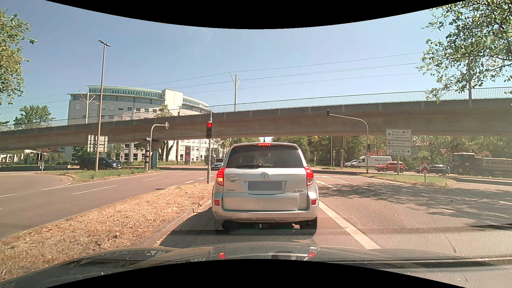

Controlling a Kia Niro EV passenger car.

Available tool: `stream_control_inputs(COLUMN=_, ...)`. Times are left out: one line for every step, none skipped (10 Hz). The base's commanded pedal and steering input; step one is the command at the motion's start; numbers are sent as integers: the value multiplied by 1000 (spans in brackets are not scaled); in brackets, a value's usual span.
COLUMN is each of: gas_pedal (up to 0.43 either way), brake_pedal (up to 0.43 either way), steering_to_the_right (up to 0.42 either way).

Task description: Follow the waypoints while adhering to traffic rules and regulations

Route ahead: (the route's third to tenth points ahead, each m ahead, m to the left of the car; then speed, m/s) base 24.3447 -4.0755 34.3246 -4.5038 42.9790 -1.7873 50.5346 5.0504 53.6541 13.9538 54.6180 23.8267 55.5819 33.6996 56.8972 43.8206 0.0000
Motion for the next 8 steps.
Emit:
stream_control_inputs(gas_pedal=0, brake_pedal=226, steering_to_the_right=-1)
stream_control_inputs(gas_pedal=0, brake_pedal=226, steering_to_the_right=-1)
stream_control_inputs(gas_pedal=0, brake_pedal=226, steering_to_the_right=-1)
stream_control_inputs(gas_pedal=0, brake_pedal=226, steering_to_the_right=-1)
stream_control_inputs(gas_pedal=0, brake_pedal=226, steering_to_the_right=-1)
stream_control_inputs(gas_pedal=0, brake_pedal=226, steering_to_the_right=0)
stream_control_inputs(gas_pedal=0, brake_pedal=226, steering_to_the_right=0)
stream_control_inputs(gas_pedal=0, brake_pedal=226, steering_to_the_right=0)
